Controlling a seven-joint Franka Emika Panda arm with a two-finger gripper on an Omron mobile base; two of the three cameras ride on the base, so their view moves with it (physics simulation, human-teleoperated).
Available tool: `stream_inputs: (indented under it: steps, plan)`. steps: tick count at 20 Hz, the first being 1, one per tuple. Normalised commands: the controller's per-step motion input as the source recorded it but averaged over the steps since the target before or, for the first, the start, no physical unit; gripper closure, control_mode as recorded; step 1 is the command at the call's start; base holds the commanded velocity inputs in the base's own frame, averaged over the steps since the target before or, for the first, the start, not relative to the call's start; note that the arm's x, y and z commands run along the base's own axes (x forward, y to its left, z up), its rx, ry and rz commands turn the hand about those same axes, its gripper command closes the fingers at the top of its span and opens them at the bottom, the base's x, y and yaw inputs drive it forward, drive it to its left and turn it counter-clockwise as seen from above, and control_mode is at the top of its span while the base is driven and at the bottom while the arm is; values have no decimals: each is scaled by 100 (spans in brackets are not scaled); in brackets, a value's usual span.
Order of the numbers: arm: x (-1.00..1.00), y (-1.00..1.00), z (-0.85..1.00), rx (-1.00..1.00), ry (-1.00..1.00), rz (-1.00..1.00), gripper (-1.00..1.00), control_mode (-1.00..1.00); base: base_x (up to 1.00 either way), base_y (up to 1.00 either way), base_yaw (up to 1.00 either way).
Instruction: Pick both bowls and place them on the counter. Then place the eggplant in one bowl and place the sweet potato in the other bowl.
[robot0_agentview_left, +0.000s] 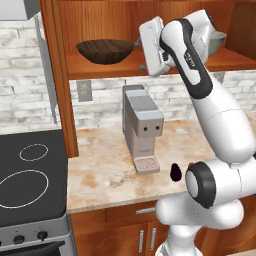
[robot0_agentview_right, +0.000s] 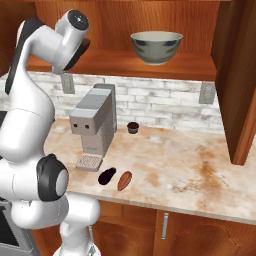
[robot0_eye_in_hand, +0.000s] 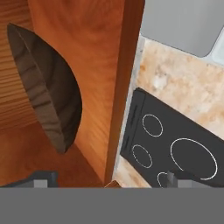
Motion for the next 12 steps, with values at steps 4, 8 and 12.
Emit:
stream_inputs:
  steps: [4, 8, 12]
  plan:
    - [35, 6, 0, 0, 9, -7, -100, -100, 0, 0, 0]
    - [44, 1, -3, 0, 9, -3, -100, -100, 0, 0, 0]
    - [51, 3, -1, 0, 4, 0, -100, -100, 0, 0, 0]
